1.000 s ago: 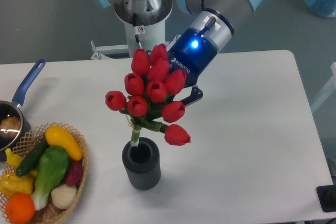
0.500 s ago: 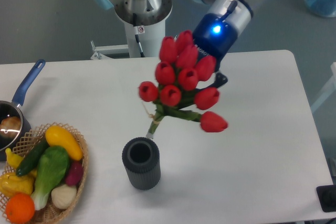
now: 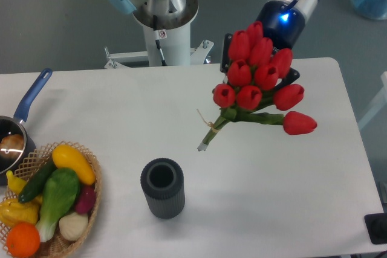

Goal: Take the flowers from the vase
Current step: 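Carry the tulip bouquet up and away from the vase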

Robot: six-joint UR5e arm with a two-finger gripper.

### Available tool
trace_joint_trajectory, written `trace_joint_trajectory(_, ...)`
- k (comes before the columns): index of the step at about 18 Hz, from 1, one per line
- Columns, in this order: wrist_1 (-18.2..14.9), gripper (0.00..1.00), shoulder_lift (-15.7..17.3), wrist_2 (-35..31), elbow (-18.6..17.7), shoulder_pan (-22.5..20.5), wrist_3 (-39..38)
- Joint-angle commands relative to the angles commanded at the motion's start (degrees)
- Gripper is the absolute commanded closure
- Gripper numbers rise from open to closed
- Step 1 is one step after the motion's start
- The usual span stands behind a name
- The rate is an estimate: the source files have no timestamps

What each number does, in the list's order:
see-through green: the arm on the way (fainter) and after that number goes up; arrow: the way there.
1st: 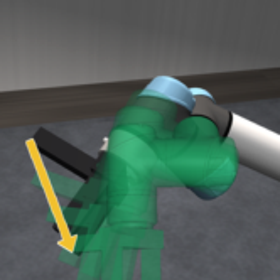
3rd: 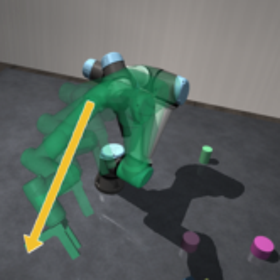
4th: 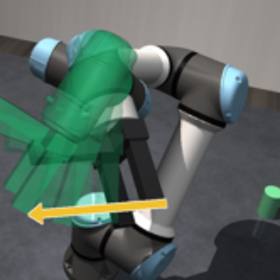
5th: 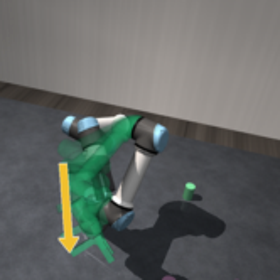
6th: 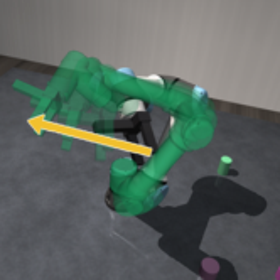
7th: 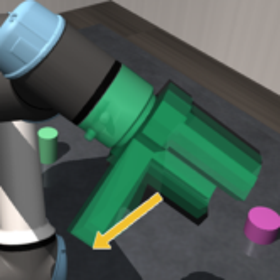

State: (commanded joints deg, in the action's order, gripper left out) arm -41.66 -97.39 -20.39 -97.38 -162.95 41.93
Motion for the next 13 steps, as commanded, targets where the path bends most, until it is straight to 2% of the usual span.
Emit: trace_joint_trajectory(13, 0.0, 0.57, 0.3, -0.1, -0.1, -0.4, -0.2)
